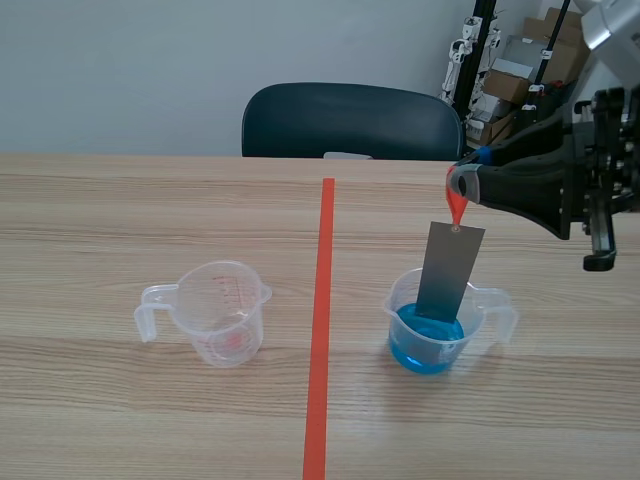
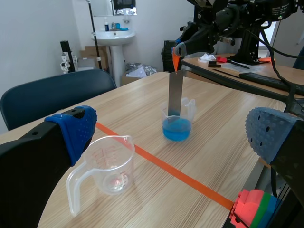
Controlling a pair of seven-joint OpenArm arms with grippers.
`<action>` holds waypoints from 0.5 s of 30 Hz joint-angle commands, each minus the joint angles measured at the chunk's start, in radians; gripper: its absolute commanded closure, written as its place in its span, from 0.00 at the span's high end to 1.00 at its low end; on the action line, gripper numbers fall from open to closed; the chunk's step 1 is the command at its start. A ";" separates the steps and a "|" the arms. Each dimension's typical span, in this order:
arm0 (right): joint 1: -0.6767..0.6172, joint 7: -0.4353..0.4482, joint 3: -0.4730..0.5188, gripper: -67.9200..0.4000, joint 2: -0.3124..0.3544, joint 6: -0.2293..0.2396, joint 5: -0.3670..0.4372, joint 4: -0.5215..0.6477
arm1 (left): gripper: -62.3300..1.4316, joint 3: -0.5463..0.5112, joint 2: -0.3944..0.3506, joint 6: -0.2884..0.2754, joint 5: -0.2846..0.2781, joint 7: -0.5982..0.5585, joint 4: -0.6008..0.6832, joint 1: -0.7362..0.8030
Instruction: Do the redox reaction experiment. raise the plate out of the solution
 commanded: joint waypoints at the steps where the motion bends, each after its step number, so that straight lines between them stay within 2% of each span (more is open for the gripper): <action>1: 0.012 0.018 0.015 0.00 0.008 0.012 0.015 0.026 | 1.00 -0.002 0.005 -0.001 -0.007 -0.021 0.008 0.000; 9: 0.012 0.010 0.015 0.00 0.008 0.012 0.014 0.061 | 1.00 0.002 0.009 -0.003 -0.006 -0.012 0.008 -0.032; 10: 0.012 0.008 0.015 0.00 0.008 0.012 0.014 0.061 | 0.96 0.002 0.016 -0.006 -0.004 -0.006 0.008 -0.049; 12: 0.012 -0.003 0.015 0.00 0.008 0.012 0.014 0.061 | 0.74 0.002 0.025 -0.026 -0.003 0.017 0.008 -0.089; 15: 0.011 -0.008 0.015 0.00 0.008 0.012 0.014 0.061 | 0.52 0.002 0.025 -0.071 0.007 0.075 0.008 -0.153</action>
